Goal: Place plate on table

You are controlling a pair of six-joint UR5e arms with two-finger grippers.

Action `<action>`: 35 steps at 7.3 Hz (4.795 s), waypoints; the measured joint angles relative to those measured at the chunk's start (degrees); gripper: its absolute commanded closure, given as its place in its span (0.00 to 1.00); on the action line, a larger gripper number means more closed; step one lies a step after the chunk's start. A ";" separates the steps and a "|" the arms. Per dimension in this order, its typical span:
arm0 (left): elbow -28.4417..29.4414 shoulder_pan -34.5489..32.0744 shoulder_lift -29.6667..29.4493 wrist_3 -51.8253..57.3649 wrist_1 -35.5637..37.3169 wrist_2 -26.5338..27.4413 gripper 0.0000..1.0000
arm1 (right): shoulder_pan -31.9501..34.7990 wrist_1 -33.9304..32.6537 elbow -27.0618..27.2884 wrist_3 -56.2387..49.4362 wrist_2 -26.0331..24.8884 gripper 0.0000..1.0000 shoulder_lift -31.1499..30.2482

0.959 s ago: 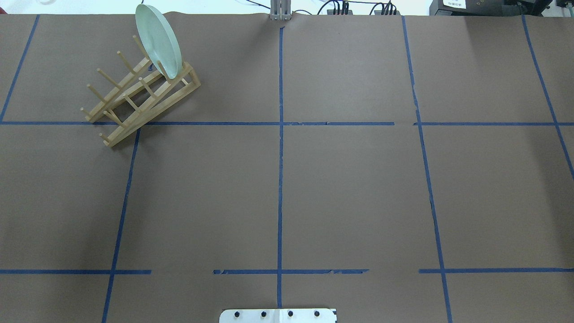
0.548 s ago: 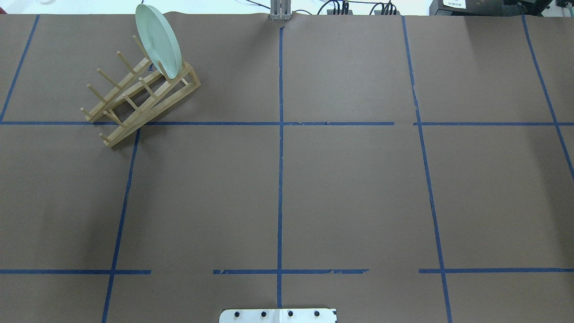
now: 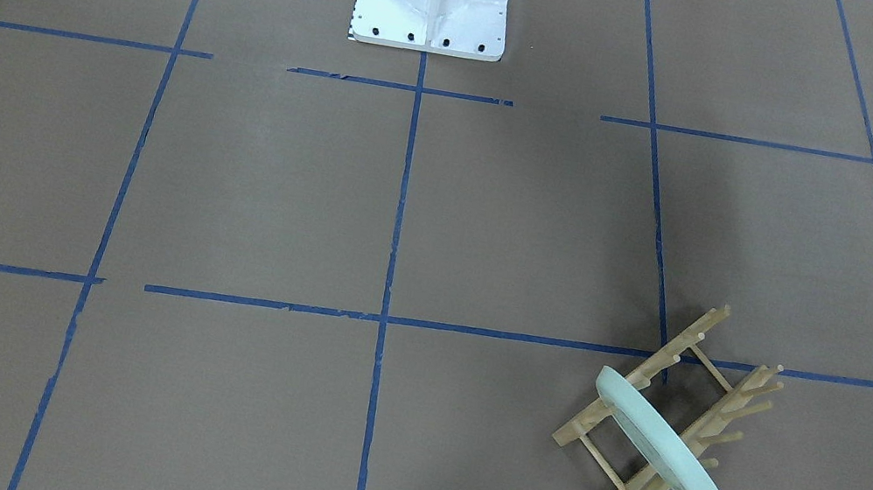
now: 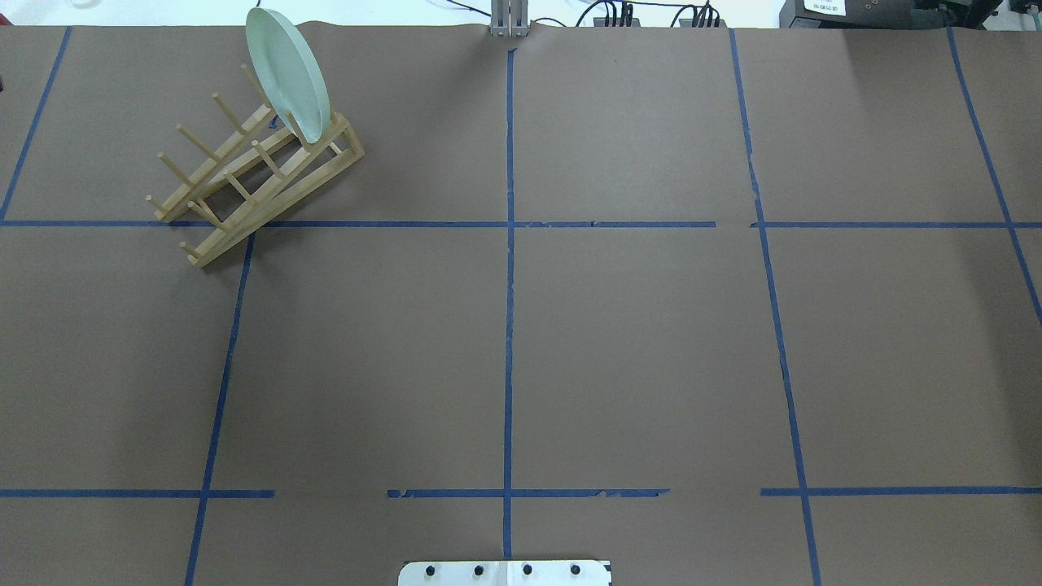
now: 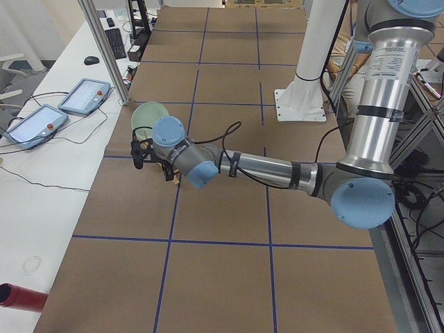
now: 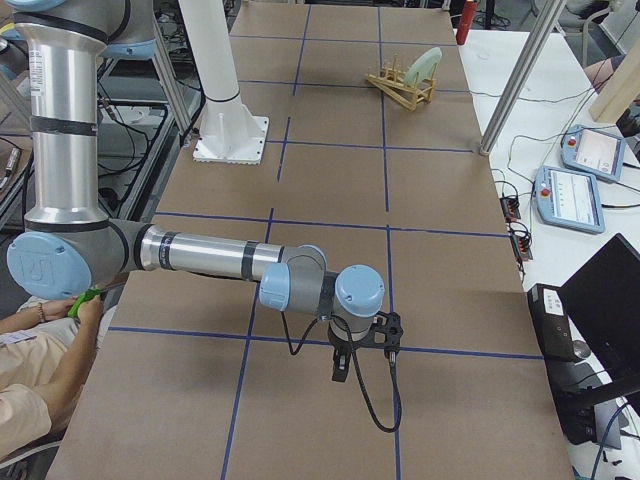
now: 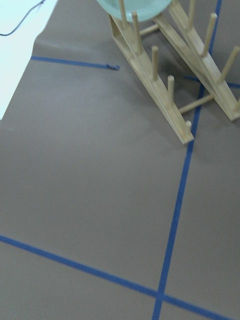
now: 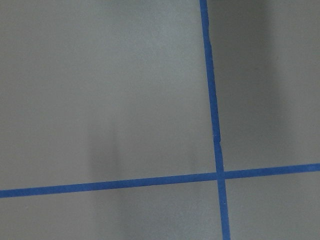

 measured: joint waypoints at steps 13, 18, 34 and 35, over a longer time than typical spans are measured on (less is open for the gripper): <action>14.99 18.99 -21.16 -40.09 -21.89 31.71 1.00 | 0.00 0.00 0.07 0.00 0.00 0.00 0.00; 7.81 14.66 -21.53 -40.75 -21.53 31.69 1.00 | 0.00 0.00 0.03 0.00 0.00 0.00 0.00; -1.81 45.84 -36.43 -14.92 60.50 38.48 0.00 | 0.00 0.00 0.09 0.00 0.00 0.00 0.01; -4.91 40.76 -35.89 -10.56 60.49 36.95 0.00 | 0.00 0.00 0.09 0.00 0.00 0.00 0.00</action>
